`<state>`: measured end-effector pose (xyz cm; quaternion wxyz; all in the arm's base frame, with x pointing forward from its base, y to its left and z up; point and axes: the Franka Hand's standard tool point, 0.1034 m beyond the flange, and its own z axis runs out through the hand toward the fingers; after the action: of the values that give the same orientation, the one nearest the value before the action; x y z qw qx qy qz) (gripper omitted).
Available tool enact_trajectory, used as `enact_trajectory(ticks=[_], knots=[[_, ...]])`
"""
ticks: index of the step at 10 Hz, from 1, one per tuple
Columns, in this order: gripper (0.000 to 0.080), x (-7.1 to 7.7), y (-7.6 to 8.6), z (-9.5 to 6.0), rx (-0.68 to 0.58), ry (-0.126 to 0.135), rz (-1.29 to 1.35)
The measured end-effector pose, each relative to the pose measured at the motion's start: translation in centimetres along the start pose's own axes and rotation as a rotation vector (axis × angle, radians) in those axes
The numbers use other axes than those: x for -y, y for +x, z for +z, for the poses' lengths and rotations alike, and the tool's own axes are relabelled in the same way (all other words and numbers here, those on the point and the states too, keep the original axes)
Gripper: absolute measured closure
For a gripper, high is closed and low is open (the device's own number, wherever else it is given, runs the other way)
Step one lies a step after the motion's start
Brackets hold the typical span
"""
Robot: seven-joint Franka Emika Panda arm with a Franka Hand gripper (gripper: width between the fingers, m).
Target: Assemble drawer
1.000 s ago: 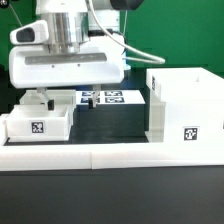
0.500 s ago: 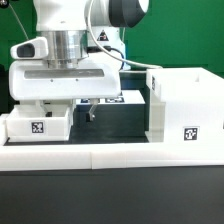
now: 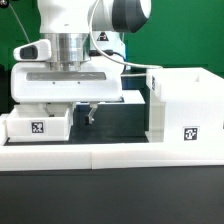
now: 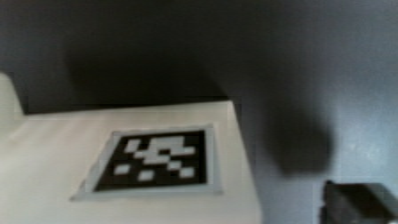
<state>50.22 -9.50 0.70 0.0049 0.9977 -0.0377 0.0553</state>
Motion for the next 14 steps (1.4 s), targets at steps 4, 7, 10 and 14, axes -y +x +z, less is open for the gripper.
enact_trajectory(ticks=[4,7,10,14], knots=[[0.0625,0.0,0.0,0.0,0.000,0.000,0.000],[0.0759,0.0,0.0,0.0,0.000,0.000,0.000],[0.0759,0.0,0.0,0.0,0.000,0.000,0.000],[0.0758,1.0,0.4,-0.7,0.005,0.007,-0.039]])
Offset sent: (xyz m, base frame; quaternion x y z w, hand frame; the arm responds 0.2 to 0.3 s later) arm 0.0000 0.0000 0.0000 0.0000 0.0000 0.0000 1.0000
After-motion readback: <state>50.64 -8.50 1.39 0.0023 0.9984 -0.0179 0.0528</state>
